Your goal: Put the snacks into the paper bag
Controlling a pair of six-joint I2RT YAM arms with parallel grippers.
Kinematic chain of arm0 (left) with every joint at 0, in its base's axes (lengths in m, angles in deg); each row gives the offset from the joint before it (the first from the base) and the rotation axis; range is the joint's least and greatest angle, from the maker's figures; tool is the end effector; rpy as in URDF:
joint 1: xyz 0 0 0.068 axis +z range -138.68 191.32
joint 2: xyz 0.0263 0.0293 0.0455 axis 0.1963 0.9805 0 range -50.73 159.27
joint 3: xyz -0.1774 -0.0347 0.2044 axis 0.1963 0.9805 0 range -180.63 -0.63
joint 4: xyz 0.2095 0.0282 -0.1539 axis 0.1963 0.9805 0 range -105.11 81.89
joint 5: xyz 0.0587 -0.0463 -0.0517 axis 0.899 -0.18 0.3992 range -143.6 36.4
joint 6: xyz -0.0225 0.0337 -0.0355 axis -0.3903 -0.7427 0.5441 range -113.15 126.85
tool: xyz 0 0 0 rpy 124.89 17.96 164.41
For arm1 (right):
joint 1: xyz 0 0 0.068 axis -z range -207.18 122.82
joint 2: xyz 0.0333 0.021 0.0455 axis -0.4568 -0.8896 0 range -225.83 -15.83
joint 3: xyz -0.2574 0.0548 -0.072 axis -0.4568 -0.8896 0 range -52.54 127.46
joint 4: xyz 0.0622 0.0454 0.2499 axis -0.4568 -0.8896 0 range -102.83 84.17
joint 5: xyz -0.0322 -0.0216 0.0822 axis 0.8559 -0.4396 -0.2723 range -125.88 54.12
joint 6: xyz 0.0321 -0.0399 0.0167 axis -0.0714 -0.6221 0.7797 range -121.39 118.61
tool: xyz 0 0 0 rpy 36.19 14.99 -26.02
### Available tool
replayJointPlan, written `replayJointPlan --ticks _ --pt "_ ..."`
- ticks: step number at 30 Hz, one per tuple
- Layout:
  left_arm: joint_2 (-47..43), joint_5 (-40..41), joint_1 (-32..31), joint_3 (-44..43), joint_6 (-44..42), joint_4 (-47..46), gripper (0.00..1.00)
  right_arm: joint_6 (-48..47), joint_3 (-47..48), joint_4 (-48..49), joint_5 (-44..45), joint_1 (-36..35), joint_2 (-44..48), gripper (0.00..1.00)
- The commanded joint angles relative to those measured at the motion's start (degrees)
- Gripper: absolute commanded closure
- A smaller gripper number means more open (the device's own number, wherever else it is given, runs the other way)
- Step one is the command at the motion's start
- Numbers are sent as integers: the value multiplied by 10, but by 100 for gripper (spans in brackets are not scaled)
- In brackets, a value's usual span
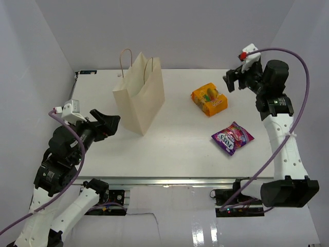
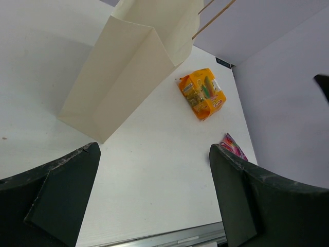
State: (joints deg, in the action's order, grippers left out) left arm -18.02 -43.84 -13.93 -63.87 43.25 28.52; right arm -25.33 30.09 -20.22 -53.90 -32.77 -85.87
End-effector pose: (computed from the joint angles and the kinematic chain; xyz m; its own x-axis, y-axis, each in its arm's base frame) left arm 0.0791 -0.0307 0.4076 -0.3259 -0.4929 -0.8068 0.0966 0.8315 -0.5470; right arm 0.2614 0.0366 0.4702 0.1339 -0.3748 -0.9174 -0.3786 0.8362 -0.3968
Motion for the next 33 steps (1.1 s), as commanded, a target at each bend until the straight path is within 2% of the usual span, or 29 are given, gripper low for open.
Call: replayJointPlan --ticks 1,2,4,5,7,8,11,13,15,22,26,33 --pt "12 -21 -1 11 8 -10 2 90 -74 -141 -137 114 -25 10" --pt "15 -24 -1 13 9 -11 2 78 -82 -216 -164 157 -46 9" --pt "19 -26 -1 15 14 -11 2 32 -96 -299 -209 181 -73 9" --pt "19 -27 -1 17 15 -12 2 -31 -104 -369 -217 188 -91 1" --pt "18 -29 -1 24 21 -13 2 -96 -136 -412 -203 189 -99 10" --pt "15 -32 -1 28 23 -14 2 -120 -153 -413 -187 188 -89 10" --pt "5 -38 -1 48 34 -20 2 -158 -213 -377 -73 173 -53 10" --pt "2 -42 -1 58 44 -22 2 -169 -238 -351 -26 149 -36 10" --pt "-1 -50 -1 73 51 -25 2 -164 -281 -333 48 95 -11 10" --pt "2 -97 -1 109 99 -39 2 -117 -424 -229 195 -60 88 10" --pt "-2 -130 -1 132 134 -50 2 -81 -485 -178 334 -127 97 10" --pt "-7 -135 -1 139 139 -60 2 -67 -549 -81 476 -200 97 10"
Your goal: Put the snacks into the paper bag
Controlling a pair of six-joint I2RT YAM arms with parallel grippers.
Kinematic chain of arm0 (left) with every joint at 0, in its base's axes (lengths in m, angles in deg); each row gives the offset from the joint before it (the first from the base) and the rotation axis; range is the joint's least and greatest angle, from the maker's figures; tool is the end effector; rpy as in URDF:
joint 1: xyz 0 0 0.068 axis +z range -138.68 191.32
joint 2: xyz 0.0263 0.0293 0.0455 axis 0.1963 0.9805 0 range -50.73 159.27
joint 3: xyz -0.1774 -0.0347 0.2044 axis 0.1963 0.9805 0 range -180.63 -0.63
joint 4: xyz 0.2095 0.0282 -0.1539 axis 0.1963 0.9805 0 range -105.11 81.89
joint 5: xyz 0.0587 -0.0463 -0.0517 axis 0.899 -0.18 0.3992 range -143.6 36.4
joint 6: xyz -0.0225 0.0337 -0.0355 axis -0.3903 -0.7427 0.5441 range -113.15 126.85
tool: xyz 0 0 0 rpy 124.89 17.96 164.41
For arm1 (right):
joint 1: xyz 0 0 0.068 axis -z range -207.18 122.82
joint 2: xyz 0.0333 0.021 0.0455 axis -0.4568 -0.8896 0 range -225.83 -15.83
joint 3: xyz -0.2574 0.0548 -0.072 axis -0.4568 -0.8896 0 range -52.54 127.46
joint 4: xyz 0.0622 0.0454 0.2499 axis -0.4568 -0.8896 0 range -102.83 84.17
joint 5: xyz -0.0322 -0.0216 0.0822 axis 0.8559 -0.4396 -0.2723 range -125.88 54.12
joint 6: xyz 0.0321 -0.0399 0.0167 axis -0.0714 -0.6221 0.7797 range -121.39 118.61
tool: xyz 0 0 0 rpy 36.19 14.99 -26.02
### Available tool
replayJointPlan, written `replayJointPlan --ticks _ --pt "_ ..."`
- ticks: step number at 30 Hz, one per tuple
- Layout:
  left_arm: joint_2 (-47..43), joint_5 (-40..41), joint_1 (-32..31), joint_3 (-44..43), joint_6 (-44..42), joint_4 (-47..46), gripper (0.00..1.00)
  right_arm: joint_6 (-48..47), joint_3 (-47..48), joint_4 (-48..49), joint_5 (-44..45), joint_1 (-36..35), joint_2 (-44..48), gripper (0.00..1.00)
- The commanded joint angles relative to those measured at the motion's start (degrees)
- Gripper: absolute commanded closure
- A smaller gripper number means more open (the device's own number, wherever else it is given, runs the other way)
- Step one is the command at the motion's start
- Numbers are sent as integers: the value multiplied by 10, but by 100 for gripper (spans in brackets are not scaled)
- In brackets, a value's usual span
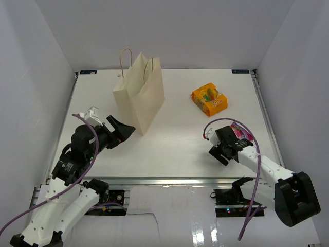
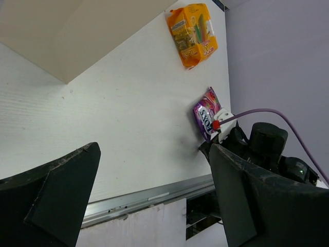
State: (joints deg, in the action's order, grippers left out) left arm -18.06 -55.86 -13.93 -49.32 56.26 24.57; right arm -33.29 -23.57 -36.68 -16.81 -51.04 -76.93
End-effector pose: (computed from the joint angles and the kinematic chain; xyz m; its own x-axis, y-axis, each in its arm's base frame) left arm 0.1052 -0.0512 0.3374 -0.5847 -0.5632 -0.5839 0.0230 0.7080 -0.7059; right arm 0.1700 0.0624 0.1692 -0.5613 -0.7945 -0.2318 -0.6399 0.5942 -0.4872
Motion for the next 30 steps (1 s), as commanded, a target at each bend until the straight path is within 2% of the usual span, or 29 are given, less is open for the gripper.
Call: replayJointPlan --ticks 1,3,9,12,13,14,15,17,18,21,23,24,27,30 --pt "-6 -14 -1 -9 8 -22 2 8 -26 94 119 -28 5 10" --pt "-8 -14 -1 -9 7 -20 2 -9 -41 135 156 -39 7 10" --pt "-12 -15 -1 -6 10 -21 2 -53 -86 215 199 -69 -5 9" --pt "-12 -16 -1 -7 10 -21 2 -60 -100 245 200 -74 -10 2" --pt "-12 -15 -1 -7 10 -20 2 -59 -104 245 193 -76 -12 3" --pt "-11 -15 -1 -6 12 -19 2 -57 -107 243 189 -77 -13 8" --pt "-12 -15 -1 -7 11 -19 2 -50 -110 241 185 -79 -16 18" --pt "-10 -15 -1 -8 11 -20 2 -45 -117 232 172 -81 -18 27" --pt "-10 -14 -1 -8 12 -20 2 -35 -119 229 167 -83 -20 38" --pt "-8 -13 -1 -11 11 -20 2 -26 -115 215 156 -84 -22 60" --pt "-7 -13 -1 -13 11 -20 2 -24 -110 208 153 -85 -22 66" --pt "-6 -14 -1 -15 10 -20 2 -23 -106 207 153 -86 -23 74" --pt "-3 -14 -1 -20 10 -20 2 -21 -103 200 151 -88 -23 86" --pt "-5 -14 -1 -24 7 -19 2 -22 -92 188 153 -88 -17 92"
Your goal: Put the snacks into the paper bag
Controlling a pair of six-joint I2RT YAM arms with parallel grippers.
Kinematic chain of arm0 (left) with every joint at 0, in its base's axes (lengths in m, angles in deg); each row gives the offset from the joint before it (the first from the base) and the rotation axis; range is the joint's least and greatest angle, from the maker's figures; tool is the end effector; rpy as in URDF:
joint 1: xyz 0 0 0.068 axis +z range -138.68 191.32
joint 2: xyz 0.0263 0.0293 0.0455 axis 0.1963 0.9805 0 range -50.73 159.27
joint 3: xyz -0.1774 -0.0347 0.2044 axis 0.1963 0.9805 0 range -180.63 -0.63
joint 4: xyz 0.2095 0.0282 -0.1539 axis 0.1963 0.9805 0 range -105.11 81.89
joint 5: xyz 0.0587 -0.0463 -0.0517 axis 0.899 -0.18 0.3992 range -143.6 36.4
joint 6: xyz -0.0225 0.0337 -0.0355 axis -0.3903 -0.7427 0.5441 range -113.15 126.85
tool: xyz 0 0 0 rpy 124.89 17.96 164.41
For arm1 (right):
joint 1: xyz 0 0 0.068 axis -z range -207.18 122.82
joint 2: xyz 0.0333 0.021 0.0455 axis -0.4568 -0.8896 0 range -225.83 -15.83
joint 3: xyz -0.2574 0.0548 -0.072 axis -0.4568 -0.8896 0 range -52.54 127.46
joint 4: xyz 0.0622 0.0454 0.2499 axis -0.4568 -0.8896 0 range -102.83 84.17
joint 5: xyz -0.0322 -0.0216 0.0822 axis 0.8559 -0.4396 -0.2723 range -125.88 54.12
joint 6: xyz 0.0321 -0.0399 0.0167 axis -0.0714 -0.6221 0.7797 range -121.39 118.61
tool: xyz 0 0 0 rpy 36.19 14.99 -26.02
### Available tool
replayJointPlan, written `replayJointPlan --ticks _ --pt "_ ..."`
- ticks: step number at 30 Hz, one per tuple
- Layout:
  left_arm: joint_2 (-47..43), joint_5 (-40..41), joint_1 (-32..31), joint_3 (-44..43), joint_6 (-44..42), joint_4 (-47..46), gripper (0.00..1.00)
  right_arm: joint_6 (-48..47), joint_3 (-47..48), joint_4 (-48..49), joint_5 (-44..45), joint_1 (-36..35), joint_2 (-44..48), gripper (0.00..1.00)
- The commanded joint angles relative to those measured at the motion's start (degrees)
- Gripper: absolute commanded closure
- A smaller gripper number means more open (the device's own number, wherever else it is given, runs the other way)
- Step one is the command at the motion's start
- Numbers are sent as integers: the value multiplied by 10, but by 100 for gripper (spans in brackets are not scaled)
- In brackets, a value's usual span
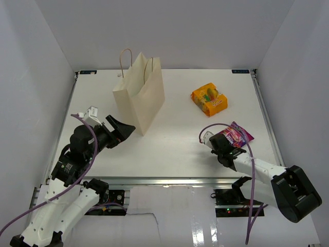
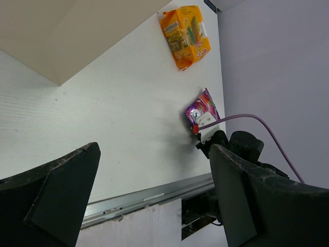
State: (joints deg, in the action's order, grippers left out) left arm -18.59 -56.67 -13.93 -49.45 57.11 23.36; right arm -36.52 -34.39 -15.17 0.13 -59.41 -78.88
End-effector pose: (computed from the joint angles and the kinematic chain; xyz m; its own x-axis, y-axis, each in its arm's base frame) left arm 0.1038 -0.0511 0.3411 -0.5768 -0.5769 -0.5783 0.0430 0.6856 -0.7267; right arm 0.1603 0.0763 0.1350 -0.4803 -0.8532 -0.2033 -0.5102 0.4603 -0.7265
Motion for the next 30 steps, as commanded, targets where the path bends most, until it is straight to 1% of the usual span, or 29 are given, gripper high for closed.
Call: replayJointPlan --ticks 1,3,6,7,10,11,12,13,14,15,16,17,18,19,20,21,22,23,24,26,27,29,30 --pt "-1 -6 -1 -22 -2 -6 2 7 22 -34 -20 -6 5 92" --pt "-2 -7 -1 -24 -3 -4 2 -2 35 -65 -28 -5 18 92" --pt "-2 -7 -1 -29 -6 2 2 -18 88 -123 -66 -4 37 92" --pt "-2 -8 -1 -32 -7 2 2 -22 125 -136 -88 -4 42 92" --pt "-1 -8 -1 -37 -13 4 2 -41 194 -189 -157 3 57 92" --pt "0 -6 -1 -42 -15 5 2 -48 244 -202 -177 3 65 92" --pt "1 -6 -1 -44 -19 6 2 -55 271 -218 -217 3 69 92" --pt "2 -4 -1 -48 -21 7 2 -56 298 -225 -239 3 71 92" --pt "3 0 -1 -52 -24 9 2 -56 356 -233 -256 2 70 92" --pt "4 2 -1 -55 -25 12 2 -48 387 -244 -302 2 66 92" --pt "4 4 -1 -57 -30 12 2 -41 417 -262 -324 3 57 92" --pt "6 10 -1 -61 -31 12 2 -32 476 -270 -344 3 49 92" --pt "7 10 -1 -63 -32 12 2 -14 508 -281 -398 3 40 92" --pt "8 13 -1 -66 -34 12 2 -4 537 -297 -423 2 23 92" --pt "9 16 -1 -69 -37 12 2 7 594 -304 -448 1 14 92" --pt "12 21 -1 -79 -39 12 2 16 622 -311 -501 2 5 92" --pt "17 22 -1 -83 -42 12 2 36 649 -313 -525 1 -13 92" --pt "20 22 -1 -89 -47 12 2 43 697 -309 -548 0 -22 92" --pt "23 29 -1 -102 -51 12 2 52 719 -304 -582 -3 -30 92" --pt "36 42 -1 -117 -60 12 2 77 765 -284 -604 -9 -61 92" --pt "42 42 -1 -131 -63 12 2 86 813 -275 -620 -11 -73 92" --pt "54 43 -1 -145 -68 12 2 112 861 -254 -637 -15 -112 92" --pt "57 44 -1 -149 -69 12 2 122 886 -229 -647 -19 -126 92"
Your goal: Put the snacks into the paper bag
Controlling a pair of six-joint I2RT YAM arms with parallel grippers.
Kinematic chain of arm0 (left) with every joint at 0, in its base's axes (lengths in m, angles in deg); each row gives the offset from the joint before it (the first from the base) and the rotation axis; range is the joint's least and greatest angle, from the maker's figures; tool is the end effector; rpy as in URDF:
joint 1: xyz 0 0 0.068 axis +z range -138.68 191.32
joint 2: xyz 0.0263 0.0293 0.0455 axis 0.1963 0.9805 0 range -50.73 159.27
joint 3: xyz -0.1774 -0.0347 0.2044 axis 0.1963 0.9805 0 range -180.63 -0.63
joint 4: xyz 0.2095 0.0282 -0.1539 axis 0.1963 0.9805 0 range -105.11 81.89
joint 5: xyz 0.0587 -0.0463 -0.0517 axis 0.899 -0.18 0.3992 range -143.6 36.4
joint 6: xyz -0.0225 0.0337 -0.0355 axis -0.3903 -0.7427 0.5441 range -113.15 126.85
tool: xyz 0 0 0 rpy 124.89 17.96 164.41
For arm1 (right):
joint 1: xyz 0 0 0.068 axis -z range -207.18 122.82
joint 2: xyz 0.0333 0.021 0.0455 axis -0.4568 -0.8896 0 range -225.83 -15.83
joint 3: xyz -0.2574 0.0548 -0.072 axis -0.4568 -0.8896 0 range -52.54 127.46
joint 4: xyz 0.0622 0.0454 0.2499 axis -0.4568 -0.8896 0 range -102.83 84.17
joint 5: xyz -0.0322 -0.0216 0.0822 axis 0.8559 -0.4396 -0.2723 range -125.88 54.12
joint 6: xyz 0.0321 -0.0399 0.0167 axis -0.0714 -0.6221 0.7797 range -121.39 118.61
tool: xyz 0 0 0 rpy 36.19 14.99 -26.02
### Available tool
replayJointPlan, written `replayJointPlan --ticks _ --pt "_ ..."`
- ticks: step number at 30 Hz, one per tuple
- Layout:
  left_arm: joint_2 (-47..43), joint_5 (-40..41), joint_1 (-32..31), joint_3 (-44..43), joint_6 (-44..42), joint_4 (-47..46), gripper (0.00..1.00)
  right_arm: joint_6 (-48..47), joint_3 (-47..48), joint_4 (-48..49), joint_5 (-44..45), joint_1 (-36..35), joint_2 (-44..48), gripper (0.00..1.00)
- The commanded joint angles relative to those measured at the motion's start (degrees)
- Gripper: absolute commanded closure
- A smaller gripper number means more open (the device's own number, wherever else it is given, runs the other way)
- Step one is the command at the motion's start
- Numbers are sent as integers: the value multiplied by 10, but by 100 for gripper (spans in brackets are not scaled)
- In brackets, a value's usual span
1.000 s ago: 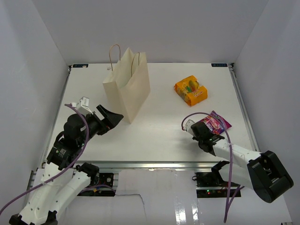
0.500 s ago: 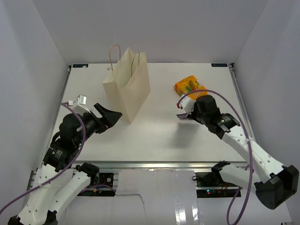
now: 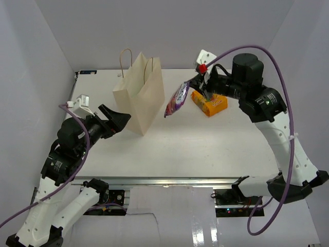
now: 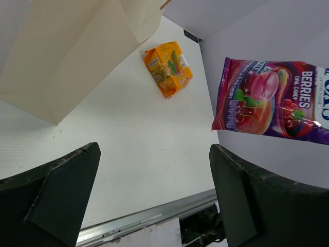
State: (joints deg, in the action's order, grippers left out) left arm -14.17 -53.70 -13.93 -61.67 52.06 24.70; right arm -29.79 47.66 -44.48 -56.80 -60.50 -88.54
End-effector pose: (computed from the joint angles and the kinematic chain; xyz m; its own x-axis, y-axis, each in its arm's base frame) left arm 0.1010 -0.0478 0.3980 -0.4723 -0.5619 -0.6791 0.1320 0.7167 -0.6848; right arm 0.1906 0.1404 0.5111 0.2411 -0.3734 -0.8958 -0.7857 0.4667 -0.4060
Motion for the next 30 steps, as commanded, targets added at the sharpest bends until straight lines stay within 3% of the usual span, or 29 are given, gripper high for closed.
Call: replayJointPlan --ticks 1,6,15,22,30 --pt "16 16 -1 -35 -20 -1 2 63 122 77 -80 -18 -61 92" --pt "24 29 -1 -57 -19 4 2 110 286 203 -42 -62 -163 92" --pt "7 47 -1 -54 -2 18 2 82 370 404 131 -126 -274 92" --pt "2 53 -1 -44 4 18 2 18 337 465 197 -141 -340 92" --pt "-14 64 -1 -41 -2 28 2 -31 250 468 200 -133 -329 92"
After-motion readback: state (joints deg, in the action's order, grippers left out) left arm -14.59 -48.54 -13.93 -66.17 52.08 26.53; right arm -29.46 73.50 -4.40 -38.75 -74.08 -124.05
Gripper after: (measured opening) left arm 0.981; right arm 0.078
